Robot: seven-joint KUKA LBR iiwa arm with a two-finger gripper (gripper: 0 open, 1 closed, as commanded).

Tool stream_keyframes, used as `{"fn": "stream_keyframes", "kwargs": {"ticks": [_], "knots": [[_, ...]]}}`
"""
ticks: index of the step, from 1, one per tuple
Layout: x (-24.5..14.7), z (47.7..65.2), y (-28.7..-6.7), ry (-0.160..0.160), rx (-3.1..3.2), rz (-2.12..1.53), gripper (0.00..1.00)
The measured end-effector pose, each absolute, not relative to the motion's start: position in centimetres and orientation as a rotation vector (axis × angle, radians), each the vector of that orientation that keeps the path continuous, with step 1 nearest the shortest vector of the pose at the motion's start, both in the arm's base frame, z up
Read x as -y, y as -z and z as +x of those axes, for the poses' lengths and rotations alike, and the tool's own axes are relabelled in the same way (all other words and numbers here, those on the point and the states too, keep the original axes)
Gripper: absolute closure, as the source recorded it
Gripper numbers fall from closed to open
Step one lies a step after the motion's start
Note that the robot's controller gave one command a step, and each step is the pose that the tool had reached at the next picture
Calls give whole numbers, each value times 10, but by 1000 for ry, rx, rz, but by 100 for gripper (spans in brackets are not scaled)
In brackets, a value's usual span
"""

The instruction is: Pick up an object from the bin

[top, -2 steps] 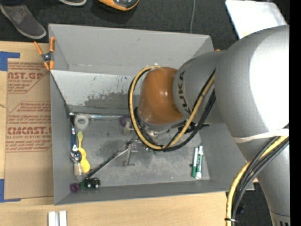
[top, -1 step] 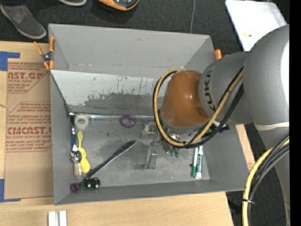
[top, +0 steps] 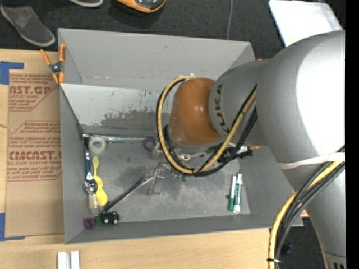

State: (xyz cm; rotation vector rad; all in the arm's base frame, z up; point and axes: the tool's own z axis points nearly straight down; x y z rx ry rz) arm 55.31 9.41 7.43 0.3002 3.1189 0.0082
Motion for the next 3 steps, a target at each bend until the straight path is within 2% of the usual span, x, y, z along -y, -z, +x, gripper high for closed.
{"fn": "stream_keyframes", "kwargs": {"ticks": [1, 3], "knots": [[-117, 529, -73, 0, -3122, 311, 100], [-103, 533, -81, -2, -3108, 440, 100]]}}
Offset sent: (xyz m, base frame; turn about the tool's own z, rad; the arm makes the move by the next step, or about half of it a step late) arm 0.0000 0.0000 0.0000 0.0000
